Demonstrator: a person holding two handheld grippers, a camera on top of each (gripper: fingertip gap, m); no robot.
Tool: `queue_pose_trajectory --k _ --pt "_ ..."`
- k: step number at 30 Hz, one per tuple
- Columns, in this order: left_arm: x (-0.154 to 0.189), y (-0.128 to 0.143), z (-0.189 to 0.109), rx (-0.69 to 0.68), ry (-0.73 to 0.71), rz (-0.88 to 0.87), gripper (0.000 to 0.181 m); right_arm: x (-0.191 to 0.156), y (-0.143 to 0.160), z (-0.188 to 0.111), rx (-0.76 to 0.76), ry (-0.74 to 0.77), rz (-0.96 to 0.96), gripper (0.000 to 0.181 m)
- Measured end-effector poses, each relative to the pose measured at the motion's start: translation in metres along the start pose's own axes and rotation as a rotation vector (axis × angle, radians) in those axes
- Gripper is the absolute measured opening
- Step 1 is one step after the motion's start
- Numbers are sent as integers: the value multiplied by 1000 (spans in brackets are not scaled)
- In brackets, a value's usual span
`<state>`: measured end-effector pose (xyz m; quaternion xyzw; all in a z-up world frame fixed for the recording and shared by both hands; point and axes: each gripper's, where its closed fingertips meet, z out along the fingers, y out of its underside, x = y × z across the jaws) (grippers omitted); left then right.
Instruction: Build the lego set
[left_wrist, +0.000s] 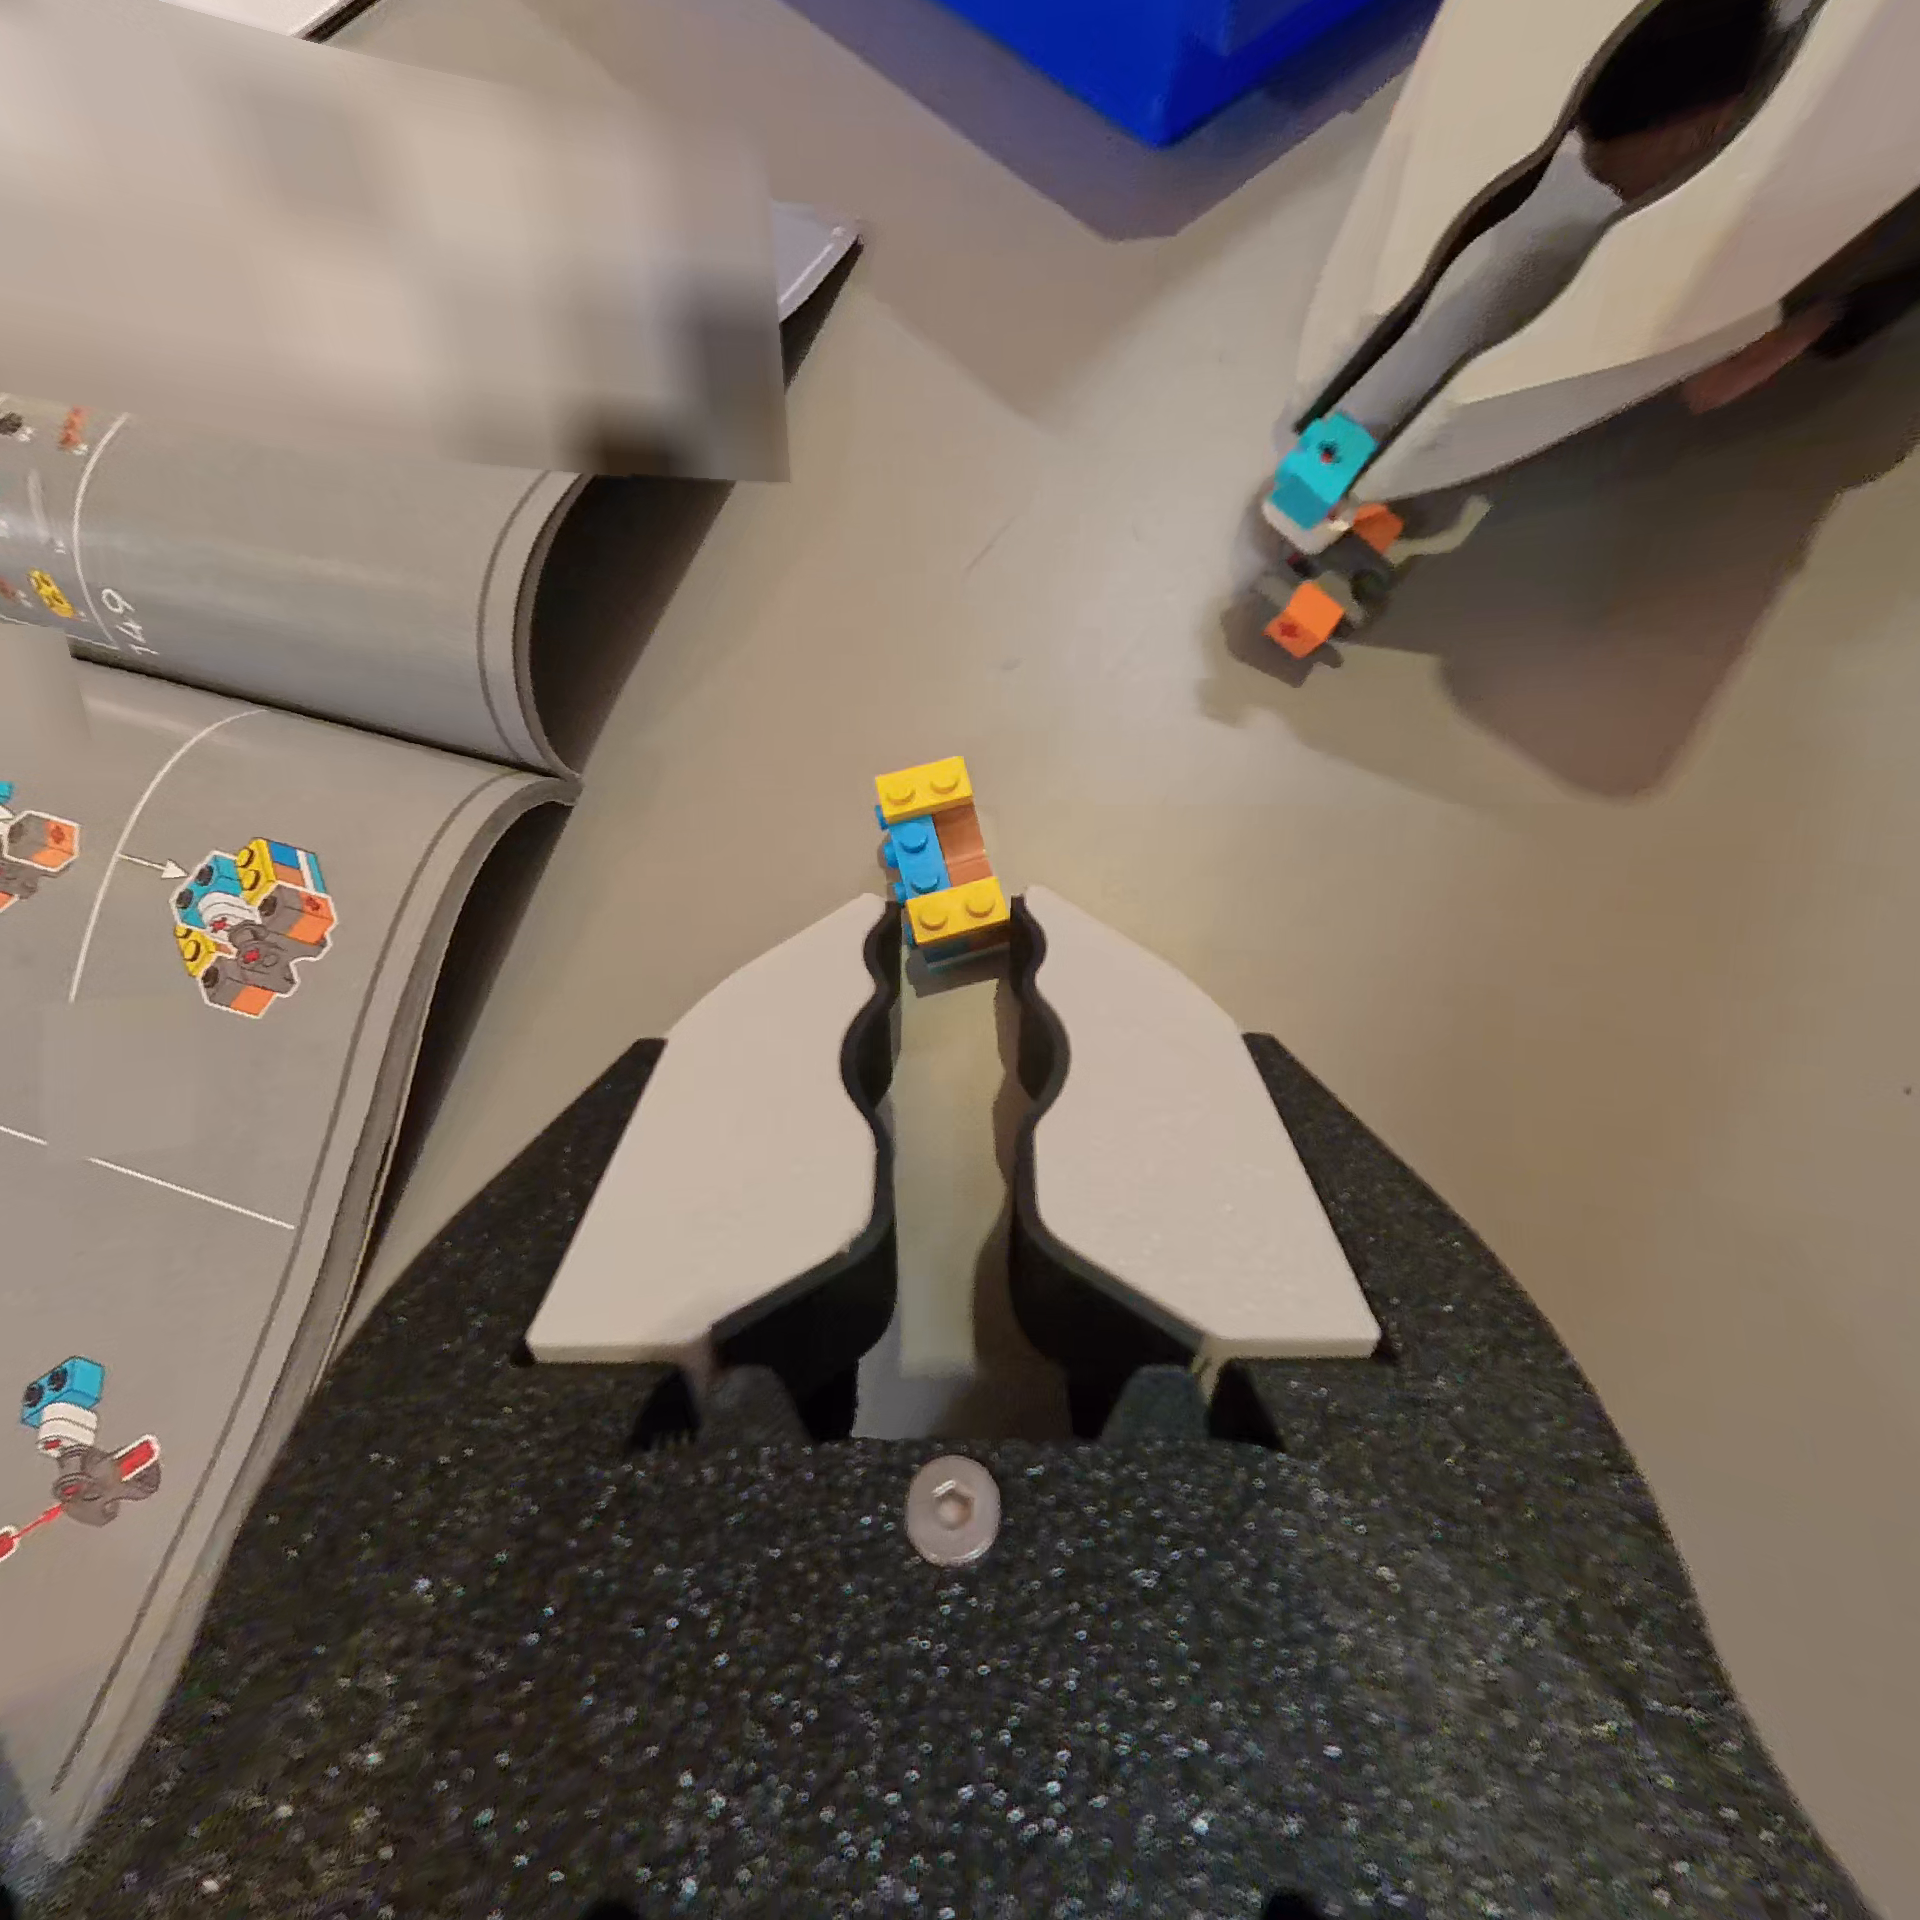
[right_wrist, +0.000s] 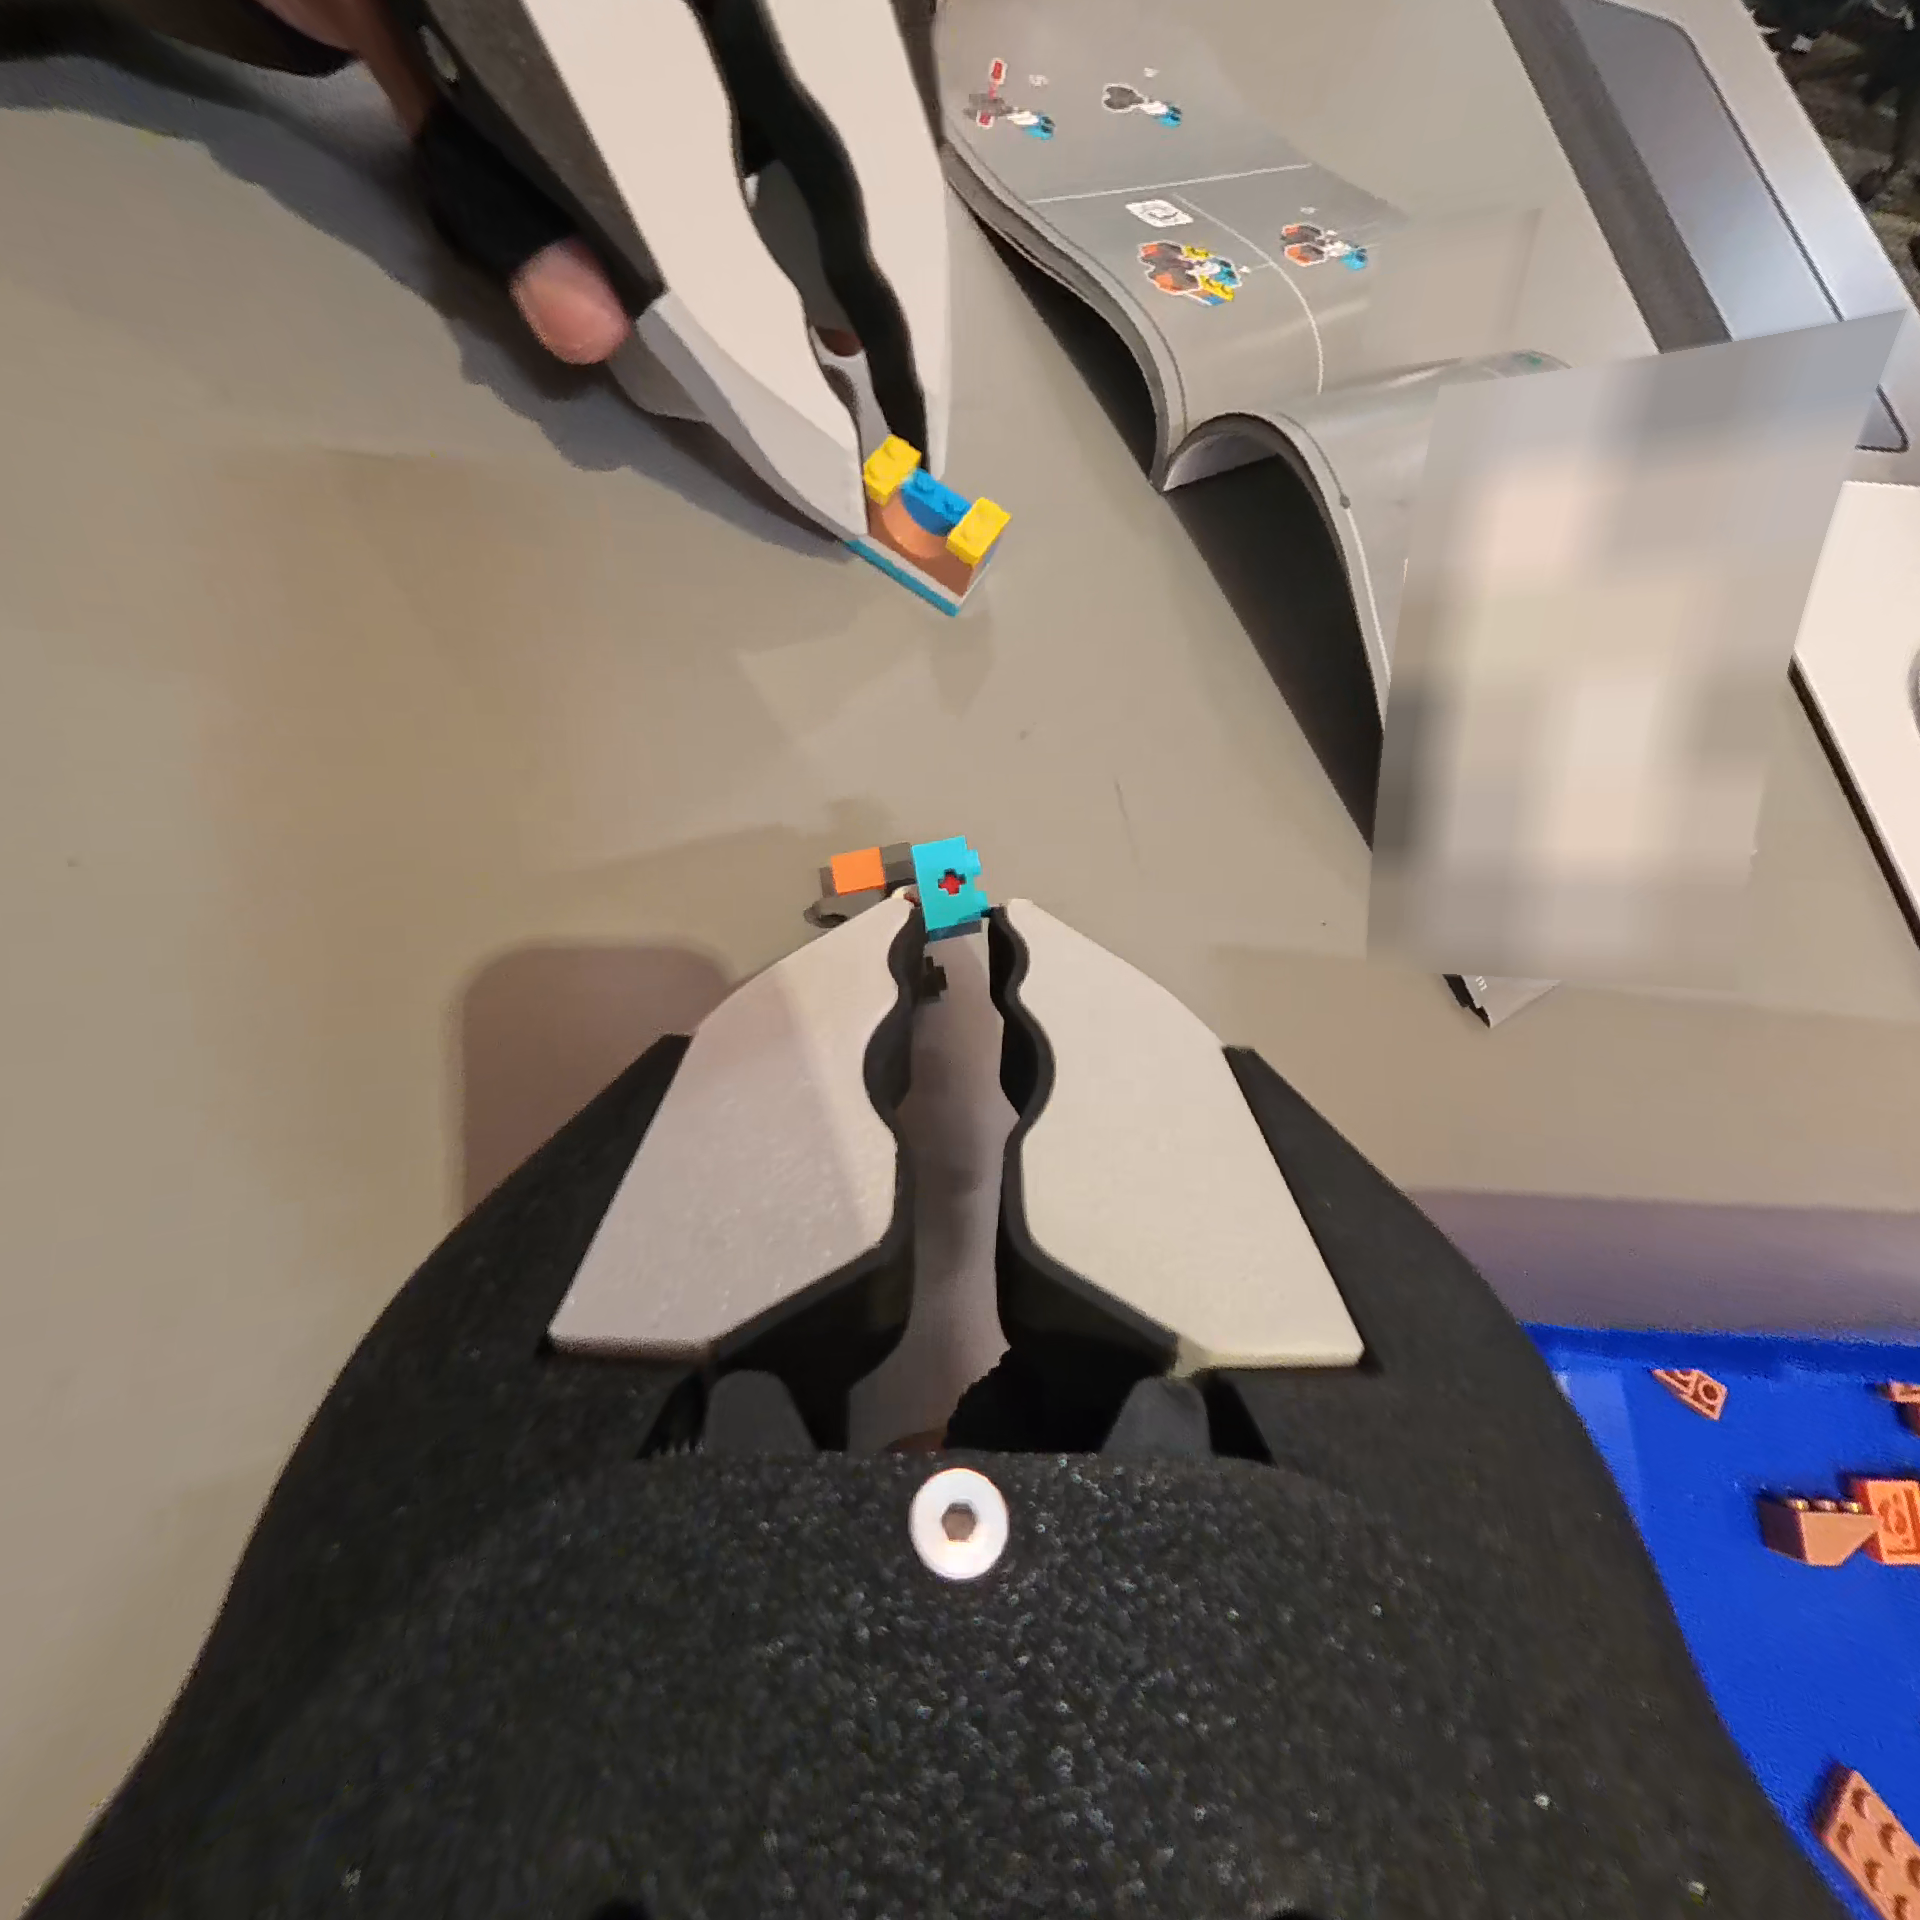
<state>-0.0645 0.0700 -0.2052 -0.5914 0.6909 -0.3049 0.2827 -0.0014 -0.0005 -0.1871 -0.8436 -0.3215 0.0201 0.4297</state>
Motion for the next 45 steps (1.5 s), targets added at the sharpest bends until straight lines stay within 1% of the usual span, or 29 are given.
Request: queue_pose_trajectory --k 5,8,12,15,17,24,27,29,31,37,45 --pt "8 -4 0 17 29 2 21 4 -3 4 8 13 69 11" --pt "6 -7 -2 34 8 19 29 7 -5 5 11 22 118 11" --pt "6 -26 -14 145 -7 44 33 12 -8 6 25 29 200 12" --pt "16 -42 -20 234 30 35 33 14 -15 5 67 18 286 11" --pt "24 -48 -20 259 53 15 33 15 -22 4 100 8 344 11" --pt "36 -52 -9 249 30 0 34 15 -45 3 212 -6 504 11" --pt "32 -55 -7 255 -57 30 38 13 -53 3 248 -7 560 11" --pt "28 -57 -9 264 -120 51 40 13 -57 3 264 15 590 11" --pt "27 -59 -11 282 -154 61 40 15 -60 2 275 47 603 11" --pt "33 -59 -7 281 -139 62 43 14 -66 1 303 69 631 11" --pt "29 -60 -6 288 -205 90 43 11 -68 3 333 77 682 11"
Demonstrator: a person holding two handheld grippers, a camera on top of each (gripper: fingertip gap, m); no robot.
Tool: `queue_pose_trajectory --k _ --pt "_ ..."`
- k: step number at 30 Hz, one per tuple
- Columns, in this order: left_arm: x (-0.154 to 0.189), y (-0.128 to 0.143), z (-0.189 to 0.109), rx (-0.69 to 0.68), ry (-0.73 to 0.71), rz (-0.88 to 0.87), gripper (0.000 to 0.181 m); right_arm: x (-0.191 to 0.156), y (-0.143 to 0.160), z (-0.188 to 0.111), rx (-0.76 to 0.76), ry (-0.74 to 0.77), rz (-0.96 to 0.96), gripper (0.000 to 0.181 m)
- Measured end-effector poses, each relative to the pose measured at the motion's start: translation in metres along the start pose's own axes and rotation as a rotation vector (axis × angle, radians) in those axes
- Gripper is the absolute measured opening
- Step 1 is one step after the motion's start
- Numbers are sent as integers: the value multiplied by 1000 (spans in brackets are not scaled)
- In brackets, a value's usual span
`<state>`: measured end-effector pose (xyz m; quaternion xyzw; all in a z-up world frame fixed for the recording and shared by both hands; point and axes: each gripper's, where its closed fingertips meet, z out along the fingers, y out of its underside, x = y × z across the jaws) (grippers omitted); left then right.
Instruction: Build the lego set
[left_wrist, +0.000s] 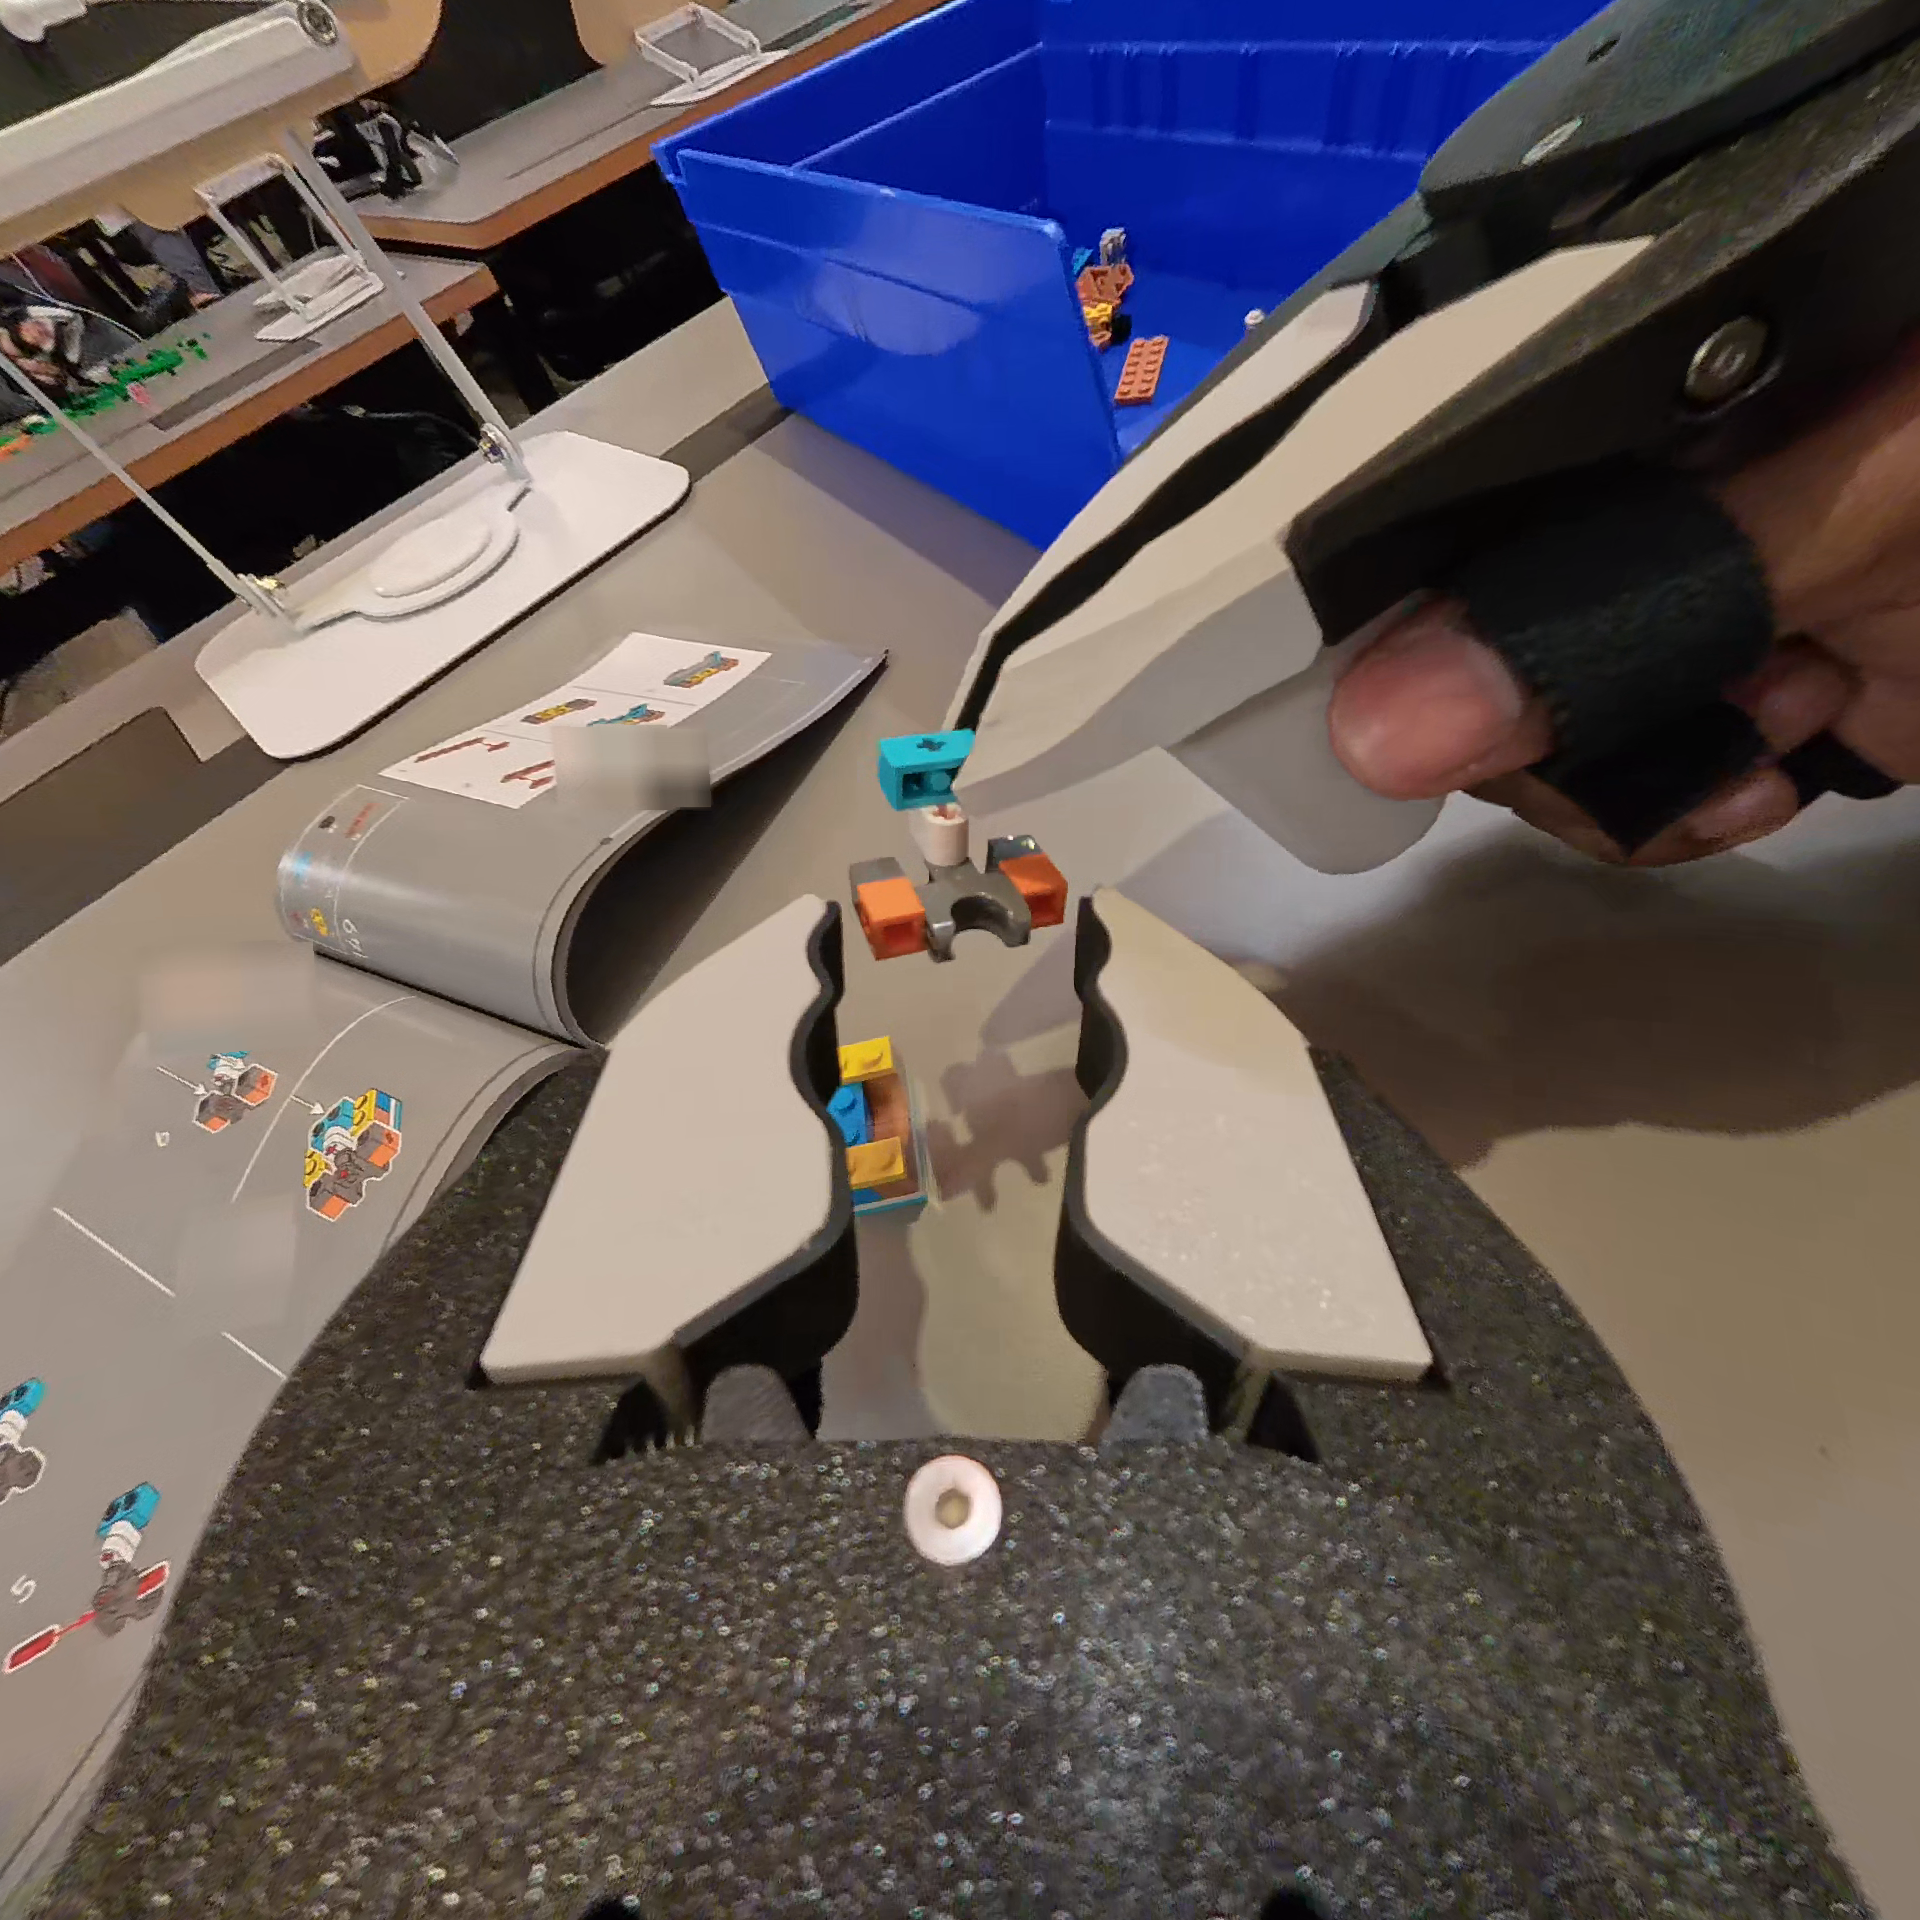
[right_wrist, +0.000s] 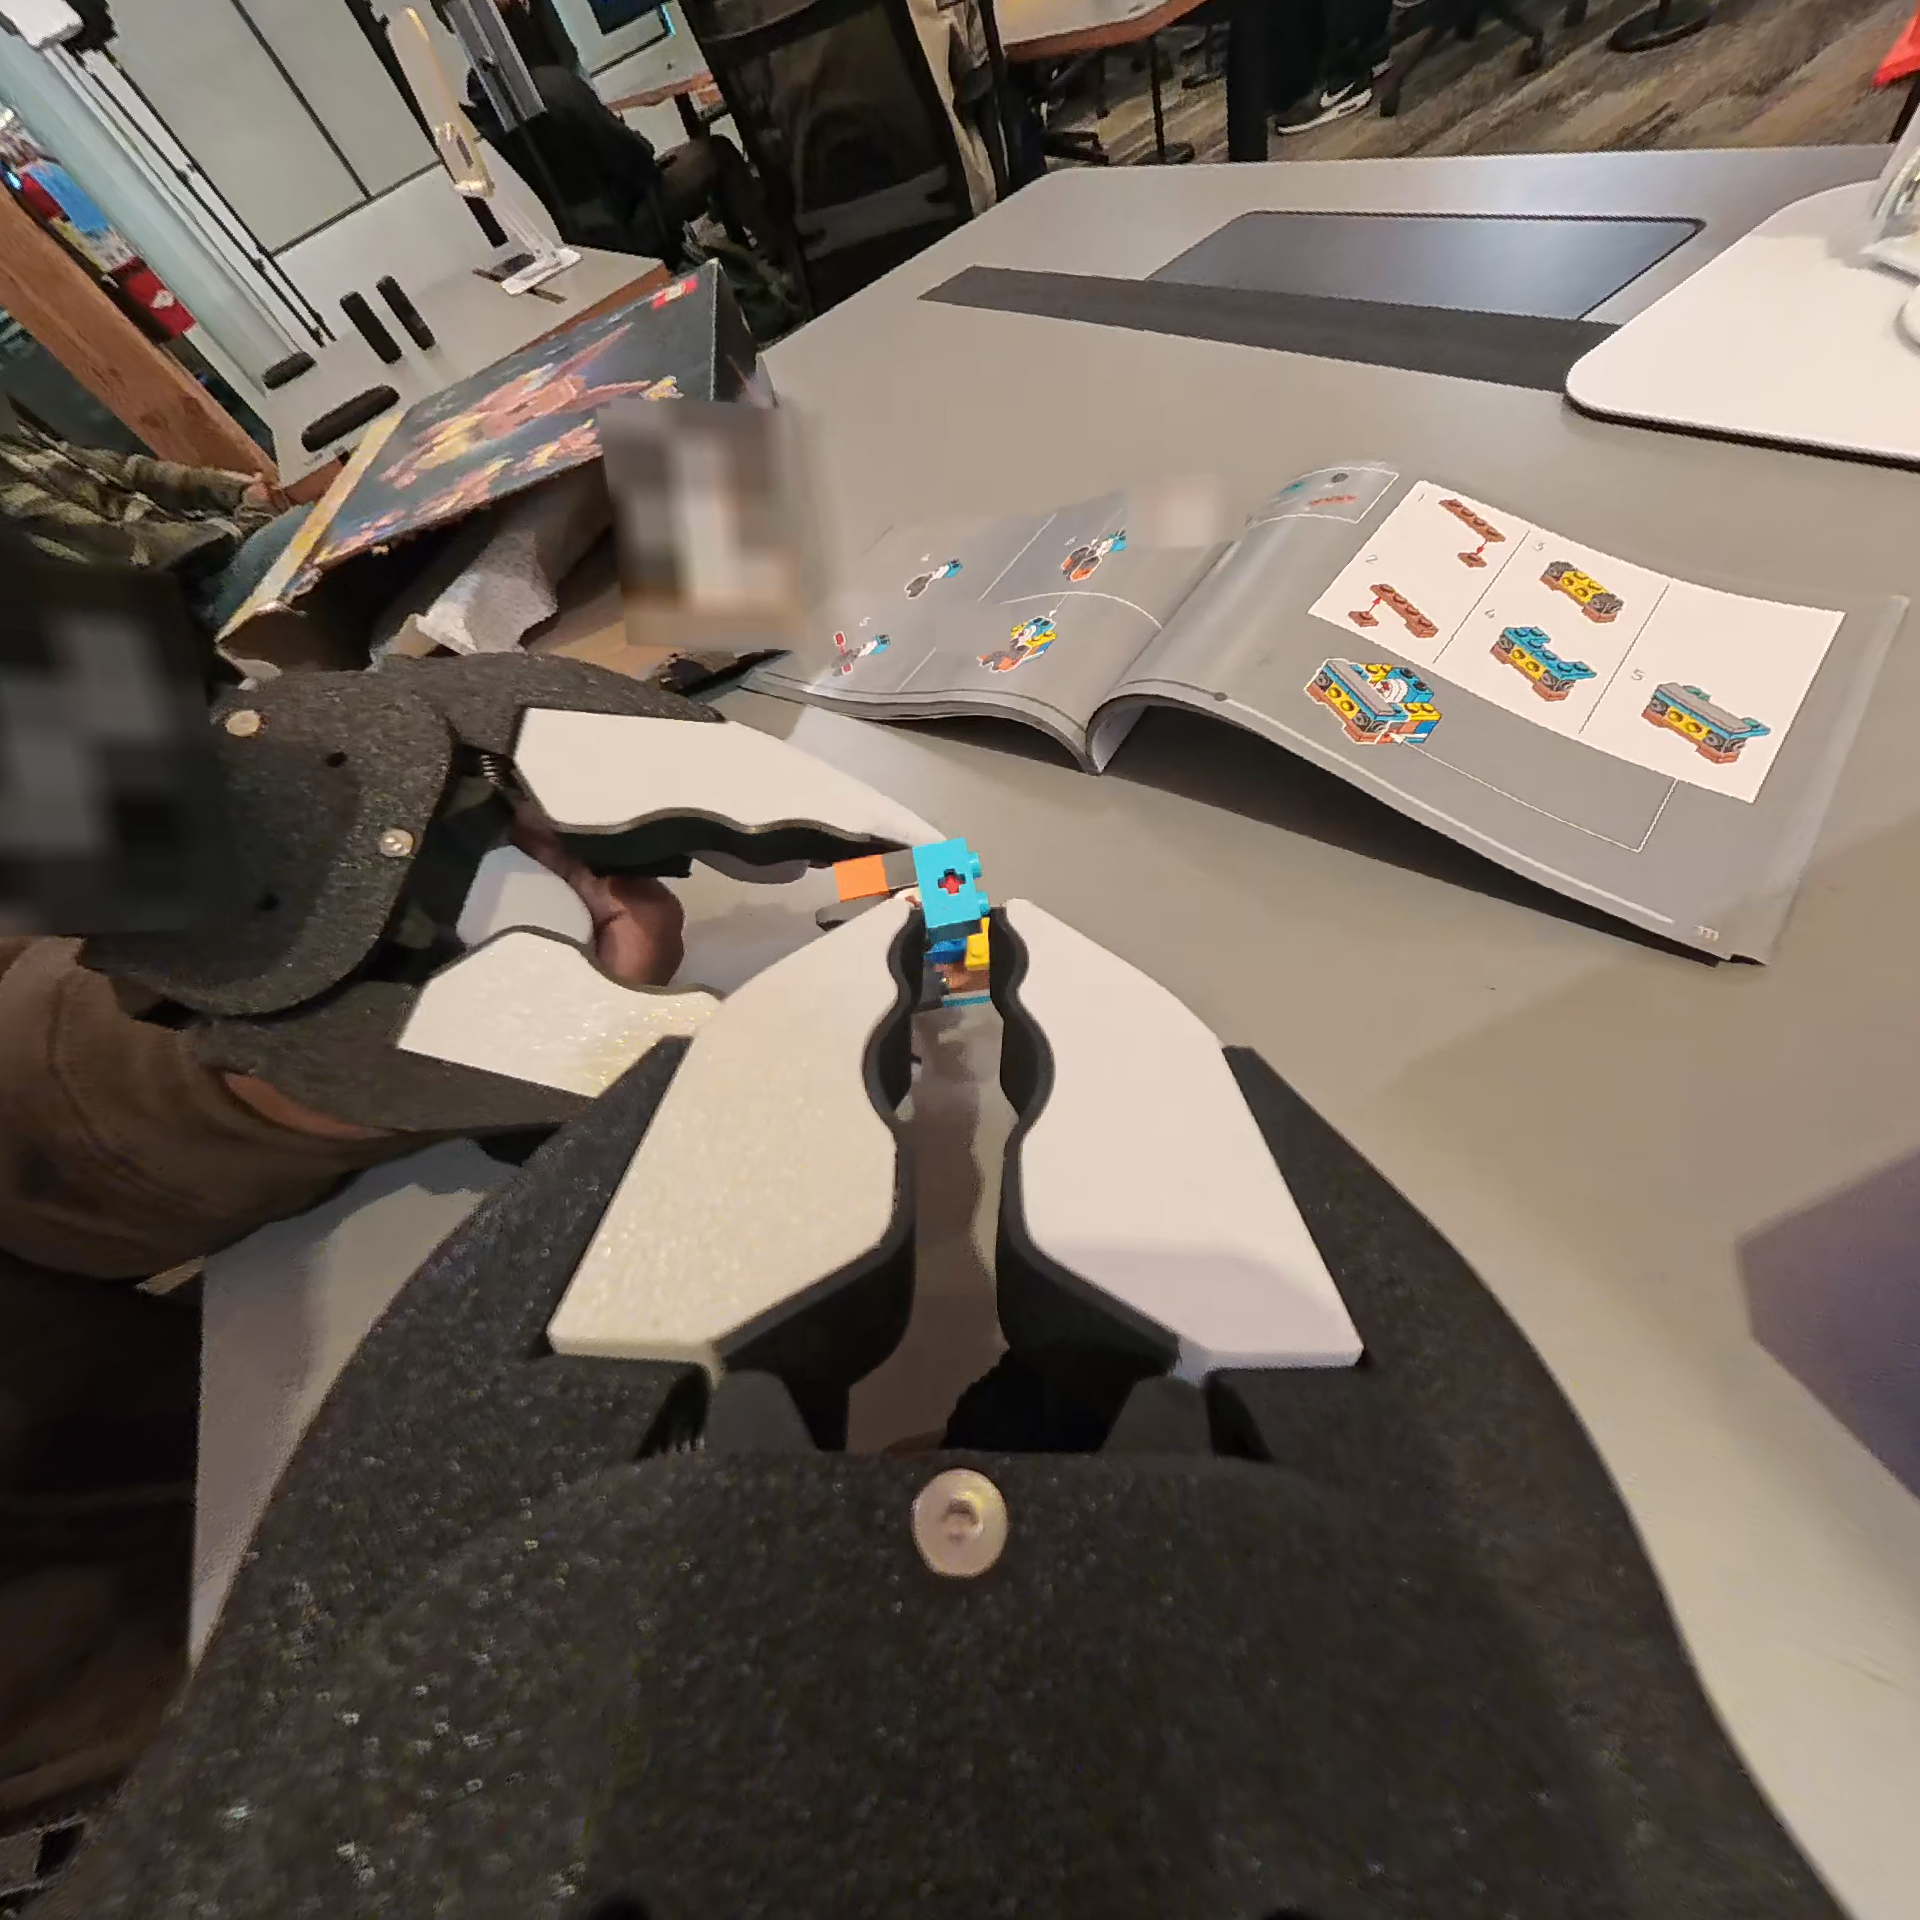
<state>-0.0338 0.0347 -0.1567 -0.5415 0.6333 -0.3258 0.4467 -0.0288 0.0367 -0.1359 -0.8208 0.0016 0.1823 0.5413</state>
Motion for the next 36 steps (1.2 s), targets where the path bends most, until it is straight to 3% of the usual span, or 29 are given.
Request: queue_pose_trajectory --k 14,23,25,32,36 --pt "-2 -5 -4 39 -12 12 38 -6 0 3 27 -25 -3 12" --pt "-14 -9 -11 91 107 -191 38 -5 -10 -5 97 -125 -150 36" --pt "-16 -15 -16 140 184 -279 38 -2 -15 -8 130 -141 -194 42" --pt "0 -39 -42 269 734 -757 38 -19 -15 -12 203 -285 -498 48" --pt "-1 -45 -50 314 846 -868 37 -26 -9 -6 202 -307 -620 48"
